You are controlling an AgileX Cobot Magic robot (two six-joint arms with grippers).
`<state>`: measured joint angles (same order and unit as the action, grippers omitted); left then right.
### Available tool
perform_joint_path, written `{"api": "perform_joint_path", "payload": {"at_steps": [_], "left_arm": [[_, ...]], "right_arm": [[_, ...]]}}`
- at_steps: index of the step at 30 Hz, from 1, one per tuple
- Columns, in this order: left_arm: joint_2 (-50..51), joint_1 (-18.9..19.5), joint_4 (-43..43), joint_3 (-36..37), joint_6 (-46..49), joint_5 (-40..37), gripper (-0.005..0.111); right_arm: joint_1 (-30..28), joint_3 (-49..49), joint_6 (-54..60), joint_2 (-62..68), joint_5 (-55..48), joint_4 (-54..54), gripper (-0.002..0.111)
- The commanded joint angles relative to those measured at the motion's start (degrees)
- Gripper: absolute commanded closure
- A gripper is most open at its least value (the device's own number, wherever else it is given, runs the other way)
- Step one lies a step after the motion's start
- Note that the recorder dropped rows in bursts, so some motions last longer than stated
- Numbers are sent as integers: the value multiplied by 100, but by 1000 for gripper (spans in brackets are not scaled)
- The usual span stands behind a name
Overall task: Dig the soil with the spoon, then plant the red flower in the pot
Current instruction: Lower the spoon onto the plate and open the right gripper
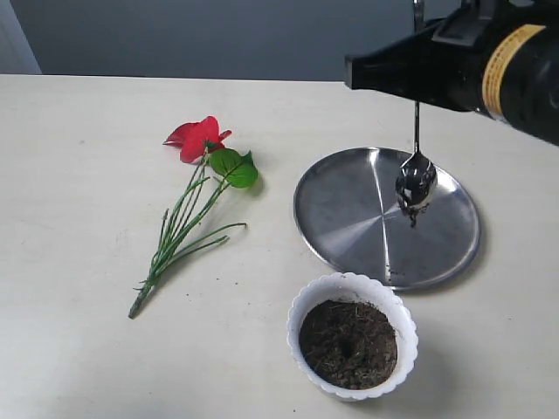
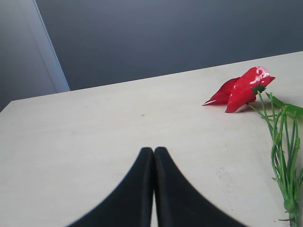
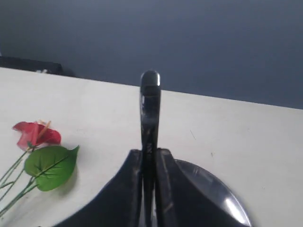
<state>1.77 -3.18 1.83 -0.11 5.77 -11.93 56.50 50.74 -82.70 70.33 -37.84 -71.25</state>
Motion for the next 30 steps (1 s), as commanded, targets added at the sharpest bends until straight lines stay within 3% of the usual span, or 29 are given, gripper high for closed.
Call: {"api": "perform_joint_path", "payload": {"at_steps": [1, 8, 16, 23, 30], "left_arm": [[-42, 17, -6, 11, -14, 37, 106], [-42, 17, -6, 11, -14, 37, 106], [-42, 17, -6, 11, -14, 37, 106], [-42, 17, -6, 11, -14, 37, 106], [-42, 17, -6, 11, -14, 37, 106]], "right_arm": [[-1255, 344, 1281, 837, 1311, 837, 109], [-2265, 1401, 3914, 2706, 1589, 2668, 109], [-2383, 3242, 7074, 4411, 47, 5176, 109], [-2383, 4268, 7883, 5039, -1438, 5770, 109], [-2383, 4478, 7969, 5525, -2113, 5784, 109]]}}
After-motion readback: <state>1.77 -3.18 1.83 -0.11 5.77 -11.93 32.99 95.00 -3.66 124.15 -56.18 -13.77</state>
